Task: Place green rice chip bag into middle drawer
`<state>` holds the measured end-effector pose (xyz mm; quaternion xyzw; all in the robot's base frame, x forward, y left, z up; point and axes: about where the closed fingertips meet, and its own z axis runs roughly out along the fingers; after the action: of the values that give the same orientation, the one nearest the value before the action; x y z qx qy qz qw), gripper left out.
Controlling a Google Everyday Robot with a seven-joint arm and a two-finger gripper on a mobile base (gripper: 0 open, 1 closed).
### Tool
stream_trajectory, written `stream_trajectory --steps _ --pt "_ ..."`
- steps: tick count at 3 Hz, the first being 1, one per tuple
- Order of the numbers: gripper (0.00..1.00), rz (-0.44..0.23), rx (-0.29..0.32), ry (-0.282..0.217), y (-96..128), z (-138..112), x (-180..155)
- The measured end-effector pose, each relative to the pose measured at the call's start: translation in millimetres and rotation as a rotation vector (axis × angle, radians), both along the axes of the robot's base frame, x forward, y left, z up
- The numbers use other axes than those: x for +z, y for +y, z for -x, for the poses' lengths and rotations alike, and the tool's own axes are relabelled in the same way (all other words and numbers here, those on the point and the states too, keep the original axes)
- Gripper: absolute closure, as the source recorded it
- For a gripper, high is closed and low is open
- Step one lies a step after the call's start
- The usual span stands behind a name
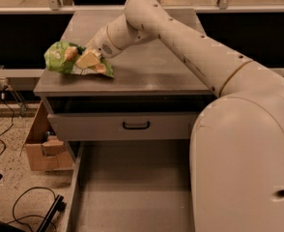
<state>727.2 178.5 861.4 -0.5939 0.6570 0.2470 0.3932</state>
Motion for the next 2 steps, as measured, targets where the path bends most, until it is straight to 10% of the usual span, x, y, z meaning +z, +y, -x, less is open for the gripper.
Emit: stream_trajectory --steps 2 --pt "1.00 -0.042 -0.058 -0.087 -56.8 43.2 52.1"
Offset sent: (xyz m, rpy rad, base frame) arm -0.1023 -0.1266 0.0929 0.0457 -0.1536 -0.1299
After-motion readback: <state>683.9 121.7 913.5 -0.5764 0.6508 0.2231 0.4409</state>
